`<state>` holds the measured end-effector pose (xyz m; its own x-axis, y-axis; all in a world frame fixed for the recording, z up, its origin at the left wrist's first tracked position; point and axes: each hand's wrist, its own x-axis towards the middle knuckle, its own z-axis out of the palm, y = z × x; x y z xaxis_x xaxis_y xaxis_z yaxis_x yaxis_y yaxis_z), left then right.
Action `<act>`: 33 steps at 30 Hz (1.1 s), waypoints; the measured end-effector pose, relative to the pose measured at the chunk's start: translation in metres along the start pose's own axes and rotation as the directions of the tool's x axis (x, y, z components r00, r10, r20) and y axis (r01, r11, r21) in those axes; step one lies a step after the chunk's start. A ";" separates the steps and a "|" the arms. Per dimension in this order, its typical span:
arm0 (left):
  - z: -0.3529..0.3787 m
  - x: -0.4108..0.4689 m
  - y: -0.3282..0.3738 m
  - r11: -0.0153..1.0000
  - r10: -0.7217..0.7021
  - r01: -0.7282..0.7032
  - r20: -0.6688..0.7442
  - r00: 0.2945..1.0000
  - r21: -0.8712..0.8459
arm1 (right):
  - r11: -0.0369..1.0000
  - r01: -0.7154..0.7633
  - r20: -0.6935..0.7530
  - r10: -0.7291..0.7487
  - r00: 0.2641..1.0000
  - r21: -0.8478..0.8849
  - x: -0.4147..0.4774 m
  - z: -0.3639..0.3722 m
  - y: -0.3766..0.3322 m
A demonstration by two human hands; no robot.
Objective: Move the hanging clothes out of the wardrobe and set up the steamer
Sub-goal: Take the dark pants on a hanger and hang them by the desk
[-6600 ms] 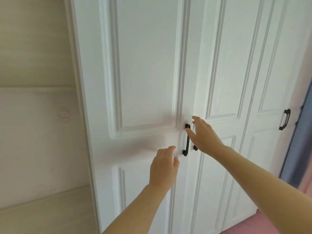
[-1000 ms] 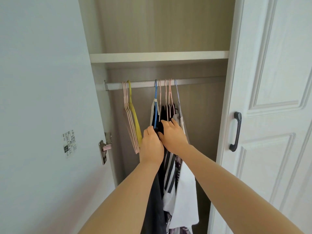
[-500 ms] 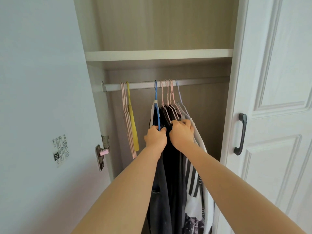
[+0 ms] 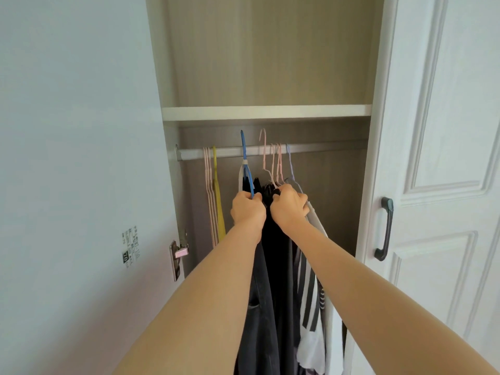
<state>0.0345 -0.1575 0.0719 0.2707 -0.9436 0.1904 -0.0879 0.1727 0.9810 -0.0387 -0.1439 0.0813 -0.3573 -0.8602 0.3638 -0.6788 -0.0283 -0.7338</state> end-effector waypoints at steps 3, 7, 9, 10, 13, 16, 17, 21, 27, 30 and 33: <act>-0.005 -0.008 0.008 1.000 0.017 -0.017 -0.016 1.000 0.002 | 1.000 0.001 0.000 -0.001 1.000 0.017 -0.010 -0.009 -0.005; -0.011 -0.025 0.008 1.000 0.028 -0.027 -0.022 0.999 0.015 | 0.999 -0.024 0.021 0.023 1.000 0.046 -0.030 -0.017 -0.006; -0.015 -0.037 0.005 0.999 0.035 -0.035 -0.025 0.999 0.001 | 0.996 -0.043 0.034 0.040 0.999 0.082 -0.040 -0.018 -0.002; -0.017 -0.043 0.004 0.999 0.038 -0.038 -0.030 0.999 -0.002 | 0.992 -0.058 0.040 0.053 0.998 0.113 -0.045 -0.018 0.001; -0.027 -0.062 0.001 0.999 0.047 -0.047 -0.032 0.998 0.010 | 0.972 -0.089 0.057 0.079 0.995 0.215 -0.060 -0.015 0.006; -0.039 -0.086 0.002 0.999 0.050 -0.050 -0.008 0.999 0.011 | 0.956 -0.109 0.089 0.088 0.992 0.274 -0.080 -0.020 0.011; -0.043 -0.096 0.003 0.999 0.053 -0.053 0.002 0.999 0.007 | 0.952 -0.100 0.094 0.075 0.993 0.290 -0.090 -0.025 0.010; -0.059 -0.137 0.009 0.998 0.058 -0.058 0.041 0.997 0.002 | 0.941 -0.094 0.096 0.066 0.993 0.326 -0.132 -0.052 0.007; -0.083 -0.203 0.026 0.999 0.049 -0.051 0.084 0.995 0.012 | 0.916 -0.091 0.124 0.046 0.991 0.390 -0.197 -0.096 -0.005; -0.096 -0.238 0.038 0.999 0.053 -0.054 0.095 0.994 0.004 | 0.917 -0.073 0.112 0.031 0.993 0.392 -0.228 -0.121 -0.013; -0.112 -0.273 0.053 0.997 0.074 -0.074 0.099 0.992 -0.003 | 0.918 -0.056 0.105 0.016 0.994 0.392 -0.260 -0.146 -0.021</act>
<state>0.0637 0.1414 0.0761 0.1672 -0.9517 0.2575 -0.1043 0.2426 0.9645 -0.0258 0.1543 0.0859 -0.2993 -0.9091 0.2897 -0.3513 -0.1773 -0.9193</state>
